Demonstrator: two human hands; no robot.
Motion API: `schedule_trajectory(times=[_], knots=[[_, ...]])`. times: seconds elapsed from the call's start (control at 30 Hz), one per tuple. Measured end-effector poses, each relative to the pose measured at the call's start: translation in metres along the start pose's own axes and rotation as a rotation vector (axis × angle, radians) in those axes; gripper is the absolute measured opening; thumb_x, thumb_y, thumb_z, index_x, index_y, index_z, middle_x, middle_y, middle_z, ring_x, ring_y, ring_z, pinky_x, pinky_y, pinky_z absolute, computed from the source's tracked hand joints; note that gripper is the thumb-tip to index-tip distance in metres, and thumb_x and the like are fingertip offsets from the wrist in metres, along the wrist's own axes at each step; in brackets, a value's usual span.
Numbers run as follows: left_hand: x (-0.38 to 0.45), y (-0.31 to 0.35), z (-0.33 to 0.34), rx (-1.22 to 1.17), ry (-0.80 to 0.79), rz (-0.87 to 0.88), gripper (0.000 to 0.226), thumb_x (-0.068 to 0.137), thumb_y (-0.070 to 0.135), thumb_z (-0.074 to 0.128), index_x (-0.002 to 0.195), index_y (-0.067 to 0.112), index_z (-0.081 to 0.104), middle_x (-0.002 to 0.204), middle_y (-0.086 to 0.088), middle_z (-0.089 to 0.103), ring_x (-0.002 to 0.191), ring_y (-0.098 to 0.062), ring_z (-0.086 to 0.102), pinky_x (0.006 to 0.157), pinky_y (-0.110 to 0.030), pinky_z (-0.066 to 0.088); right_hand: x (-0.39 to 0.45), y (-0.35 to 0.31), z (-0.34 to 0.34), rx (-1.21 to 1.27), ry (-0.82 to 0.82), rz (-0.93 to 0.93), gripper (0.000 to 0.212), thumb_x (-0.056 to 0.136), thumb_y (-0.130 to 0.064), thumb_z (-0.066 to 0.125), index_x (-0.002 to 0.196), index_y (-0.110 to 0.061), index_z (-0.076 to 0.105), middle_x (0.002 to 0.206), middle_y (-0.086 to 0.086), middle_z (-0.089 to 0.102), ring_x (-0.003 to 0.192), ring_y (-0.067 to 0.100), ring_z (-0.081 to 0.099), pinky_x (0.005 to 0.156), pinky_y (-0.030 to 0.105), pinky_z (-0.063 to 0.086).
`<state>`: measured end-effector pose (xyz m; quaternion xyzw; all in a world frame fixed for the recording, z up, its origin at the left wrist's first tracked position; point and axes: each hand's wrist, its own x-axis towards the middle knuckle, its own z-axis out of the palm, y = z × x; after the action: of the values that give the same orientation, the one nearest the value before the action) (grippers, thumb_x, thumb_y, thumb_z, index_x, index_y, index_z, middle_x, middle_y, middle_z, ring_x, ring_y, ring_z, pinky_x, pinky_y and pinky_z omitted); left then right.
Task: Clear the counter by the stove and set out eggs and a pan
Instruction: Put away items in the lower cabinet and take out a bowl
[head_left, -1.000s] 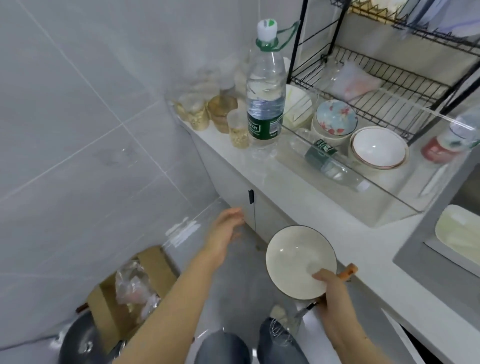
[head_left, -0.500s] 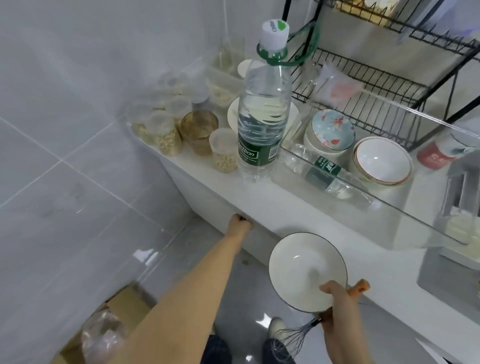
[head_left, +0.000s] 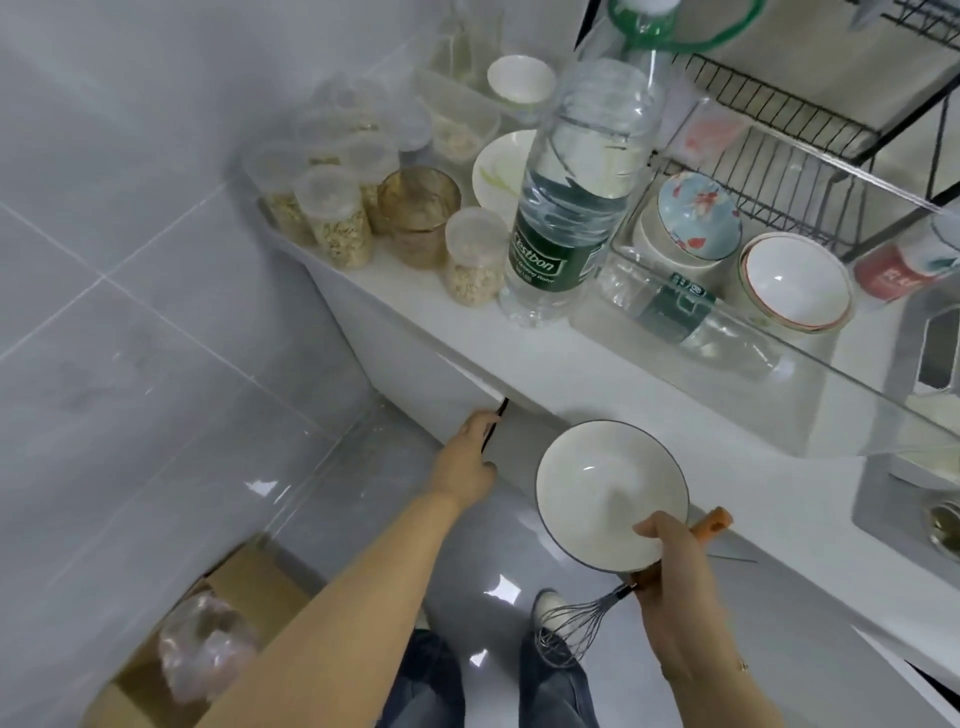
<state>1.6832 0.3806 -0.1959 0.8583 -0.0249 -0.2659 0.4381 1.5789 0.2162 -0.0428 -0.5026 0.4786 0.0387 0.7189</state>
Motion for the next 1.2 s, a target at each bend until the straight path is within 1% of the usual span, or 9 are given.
schedule_trajectory(times=[0.23,0.33,0.43,0.53,0.67,0.77,0.97,1.1,1.2], knots=[[-0.071,-0.039,-0.020,-0.020,0.219,-0.083,0.043,0.088,0.008,0.053,0.126,0.026,0.041,0.077,0.004,0.051,0.064,-0.013,0.050,0.061,-0.028,0.038,-0.003,0.012,0.027,-0.060,-0.038,-0.016,0.049,0.088,0.004,0.043,0.095,-0.044,0.035,0.089,0.000,0.048,0.072,0.021,0.040,0.059,0.032,0.033],[-0.108,-0.071,-0.030,0.013,0.332,-0.076,0.043,0.090,0.025,0.062,0.128,0.029,0.041,0.096,0.009,0.058,0.074,-0.008,0.055,0.067,-0.021,0.038,-0.002,0.023,0.044,-0.119,-0.063,-0.006,0.051,0.082,-0.002,0.050,0.104,-0.045,0.034,0.095,-0.001,0.051,0.075,0.022,0.044,0.069,0.037,0.040],[-0.127,-0.098,-0.049,0.117,0.419,-0.089,0.050,0.085,0.040,0.067,0.128,0.023,0.047,0.110,0.016,0.051,0.098,-0.005,0.050,0.076,-0.023,0.042,-0.006,0.035,0.064,-0.183,-0.111,0.023,0.034,0.084,-0.001,0.049,0.086,-0.034,0.039,0.095,0.004,0.048,0.084,0.026,0.042,0.074,0.039,0.038],[-0.137,-0.122,-0.066,0.235,0.525,-0.126,0.048,0.082,0.047,0.068,0.115,0.015,0.055,0.104,0.005,0.059,0.083,-0.015,0.061,0.061,-0.023,0.041,-0.009,0.050,0.083,-0.245,-0.140,0.039,0.040,0.087,0.000,0.046,0.083,-0.039,0.039,0.092,0.005,0.047,0.086,0.027,0.041,0.076,0.039,0.037],[-0.139,-0.147,-0.091,0.409,0.646,-0.139,0.027,0.085,0.033,0.069,0.093,0.009,0.060,0.083,-0.005,0.061,0.066,-0.024,0.062,0.046,-0.023,0.036,-0.008,0.069,0.098,-0.294,-0.139,0.062,0.037,0.088,-0.001,0.046,0.092,-0.037,0.038,0.083,0.002,0.045,0.078,0.024,0.041,0.075,0.037,0.038],[-0.142,-0.167,-0.107,0.536,0.686,-0.160,0.025,0.084,0.028,0.072,0.087,0.006,0.060,0.077,-0.009,0.062,0.062,-0.028,0.061,0.045,-0.026,0.041,-0.002,0.088,0.105,-0.339,-0.104,0.071,0.030,0.087,0.000,0.047,0.100,-0.027,0.044,0.080,0.005,0.043,0.069,0.021,0.039,0.063,0.035,0.037],[-0.143,-0.197,-0.146,0.243,0.837,-0.430,0.032,0.101,0.030,0.043,0.115,0.002,0.050,0.117,-0.018,0.054,0.097,-0.037,0.055,0.070,-0.042,0.045,0.016,0.117,0.124,-0.417,-0.100,0.157,0.017,0.084,-0.005,0.050,0.100,-0.010,0.048,0.075,0.007,0.045,0.056,0.018,0.039,0.052,0.031,0.033],[-0.133,-0.211,-0.178,0.191,0.933,-0.463,0.033,0.102,0.027,0.040,0.113,-0.003,0.049,0.117,-0.020,0.051,0.088,-0.035,0.053,0.066,-0.036,0.034,0.030,0.133,0.140,-0.491,-0.163,0.153,0.020,0.083,-0.006,0.049,0.103,-0.008,0.051,0.087,0.009,0.052,0.067,0.019,0.044,0.054,0.029,0.036],[-0.133,-0.204,-0.187,0.021,1.026,-0.461,0.032,0.101,0.025,0.044,0.125,0.003,0.048,0.119,-0.013,0.055,0.087,-0.016,0.048,0.073,-0.027,0.036,0.043,0.144,0.153,-0.531,-0.208,0.161,0.026,0.083,-0.004,0.048,0.109,-0.006,0.051,0.089,0.008,0.054,0.071,0.019,0.045,0.056,0.029,0.037]])
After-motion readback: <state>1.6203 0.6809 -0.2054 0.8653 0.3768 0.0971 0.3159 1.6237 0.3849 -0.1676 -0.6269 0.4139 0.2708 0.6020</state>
